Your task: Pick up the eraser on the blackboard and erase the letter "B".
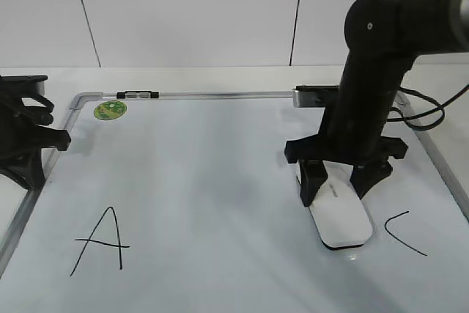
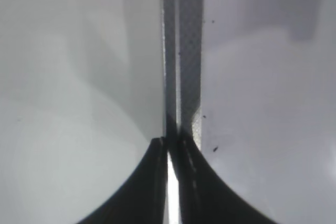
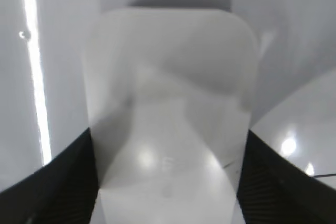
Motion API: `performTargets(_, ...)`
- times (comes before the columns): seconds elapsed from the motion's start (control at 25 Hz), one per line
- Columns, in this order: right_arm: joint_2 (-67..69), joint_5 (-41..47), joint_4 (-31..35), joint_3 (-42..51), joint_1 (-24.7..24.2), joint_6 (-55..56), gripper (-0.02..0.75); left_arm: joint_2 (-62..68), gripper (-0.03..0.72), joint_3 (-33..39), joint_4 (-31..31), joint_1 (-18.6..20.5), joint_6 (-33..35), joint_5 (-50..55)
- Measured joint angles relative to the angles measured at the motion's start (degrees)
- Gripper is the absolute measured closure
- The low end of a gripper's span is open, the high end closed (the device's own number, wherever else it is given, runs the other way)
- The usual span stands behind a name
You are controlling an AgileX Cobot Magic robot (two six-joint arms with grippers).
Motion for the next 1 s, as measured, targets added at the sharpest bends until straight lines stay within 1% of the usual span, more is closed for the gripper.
performTargets(0.12,0.6,0.6,1.6,-2.4,-0.6,-1.4,0.199,0.0,0.663,-0.1,0.0,0.0,0.0,0.1)
performTargets(0.24,0.2,2.7,1.8,-5.2,-1.7,-2.5,0.199,0.0,0.662,-0.1,0.0,0.0,0.0,0.1)
performTargets(0.4,-1.4,3.7,-0.2,-6.3,-4.8,-2.9,0.199,0.0,0.662,-0.1,0.0,0.0,0.0,0.1)
performTargets(0.6,-2.0,4.3,-2.2,-6.4,-11.2,-3.0,0.199,0.0,0.662,-0.1,0.0,0.0,0.0,0.1)
performTargets(0.76,-2.0,4.3,-4.9,-6.4,-15.1,-4.2,0.199,0.0,0.662,-0.1,0.0,0.0,0.0,0.1)
performTargets(0.84,-2.0,4.3,-7.6,-6.4,-16.2,-4.4,0.199,0.0,0.662,-0.1,0.0,0.0,0.0,0.1)
performTargets(0.92,-2.0,4.3,-9.0,-6.4,-16.9,-4.6,0.199,0.0,0.662,-0.1,0.0,0.0,0.0,0.1)
performTargets(1.0,-2.0,4.4,-9.0,-6.4,-17.3,-4.8,0.199,0.0,0.662,-0.1,0.0,0.0,0.0,0.1)
